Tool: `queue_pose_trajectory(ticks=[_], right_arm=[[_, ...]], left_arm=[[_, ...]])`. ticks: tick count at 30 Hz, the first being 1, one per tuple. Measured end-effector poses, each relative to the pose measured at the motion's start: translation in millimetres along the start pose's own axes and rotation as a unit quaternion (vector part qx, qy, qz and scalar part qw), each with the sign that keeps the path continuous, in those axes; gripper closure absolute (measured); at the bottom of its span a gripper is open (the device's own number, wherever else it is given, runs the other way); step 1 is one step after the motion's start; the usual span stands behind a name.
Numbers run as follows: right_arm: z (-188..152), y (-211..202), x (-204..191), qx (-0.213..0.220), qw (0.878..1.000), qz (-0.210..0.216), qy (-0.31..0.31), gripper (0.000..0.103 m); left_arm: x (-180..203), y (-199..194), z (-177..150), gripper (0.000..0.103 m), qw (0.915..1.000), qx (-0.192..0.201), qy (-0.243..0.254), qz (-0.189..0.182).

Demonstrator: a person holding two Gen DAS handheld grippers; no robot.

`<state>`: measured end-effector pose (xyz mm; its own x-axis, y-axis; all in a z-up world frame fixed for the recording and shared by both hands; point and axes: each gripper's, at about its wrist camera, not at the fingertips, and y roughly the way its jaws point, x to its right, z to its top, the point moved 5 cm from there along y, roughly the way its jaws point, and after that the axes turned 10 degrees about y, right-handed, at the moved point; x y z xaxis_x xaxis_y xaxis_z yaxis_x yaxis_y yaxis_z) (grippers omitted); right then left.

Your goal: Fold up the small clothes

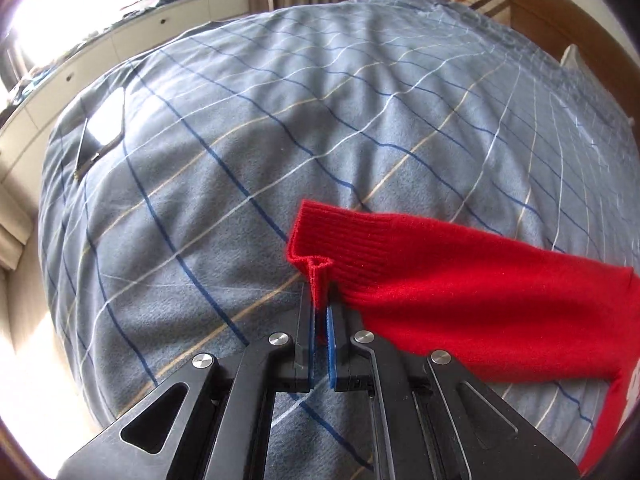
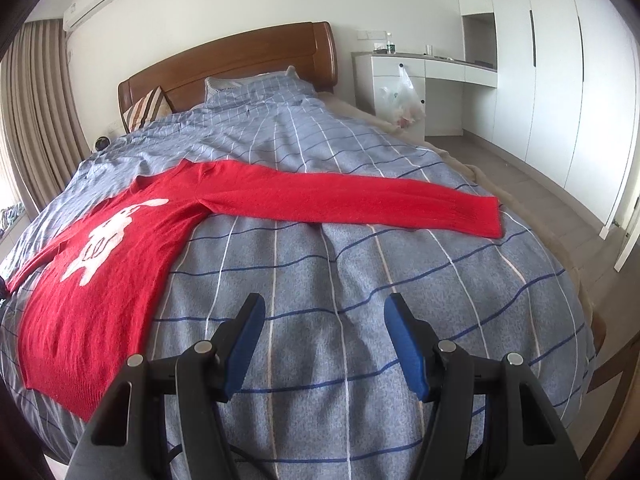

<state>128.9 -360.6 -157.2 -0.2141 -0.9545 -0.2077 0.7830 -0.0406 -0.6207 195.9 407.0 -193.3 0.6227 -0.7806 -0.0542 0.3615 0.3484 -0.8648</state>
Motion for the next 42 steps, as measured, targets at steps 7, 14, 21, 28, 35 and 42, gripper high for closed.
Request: queue_pose_trajectory(ticks=[7, 14, 21, 28, 35, 42], right_arm=[[1, 0, 6, 0.0, 1.0, -0.001, 0.014, 0.041], [1, 0, 7, -0.001, 1.0, -0.001, 0.014, 0.041], [1, 1, 8, -0.006, 1.0, 0.0, 0.011, 0.041], [2, 2, 11, -0.008, 1.0, 0.004, 0.022, 0.041], [2, 2, 9, -0.007, 1.0, 0.001, 0.017, 0.041], [-1, 4, 0, -0.01, 1.0, -0.003, -0.001, 0.041]], left_arm=[[-5, 1, 1, 0.1, 1.0, -0.003, 0.003, -0.002], [-6, 4, 1, 0.1, 1.0, -0.006, 0.003, -0.003], [-7, 6, 2, 0.1, 0.9999, -0.008, 0.008, -0.005], [-28, -3, 1, 0.087, 0.9994, -0.019, -0.023, -0.019], [-53, -33, -5, 0.077, 0.9996, 0.017, -0.008, 0.022], [8, -53, -2, 0.04, 0.9964, 0.056, 0.053, -0.036]])
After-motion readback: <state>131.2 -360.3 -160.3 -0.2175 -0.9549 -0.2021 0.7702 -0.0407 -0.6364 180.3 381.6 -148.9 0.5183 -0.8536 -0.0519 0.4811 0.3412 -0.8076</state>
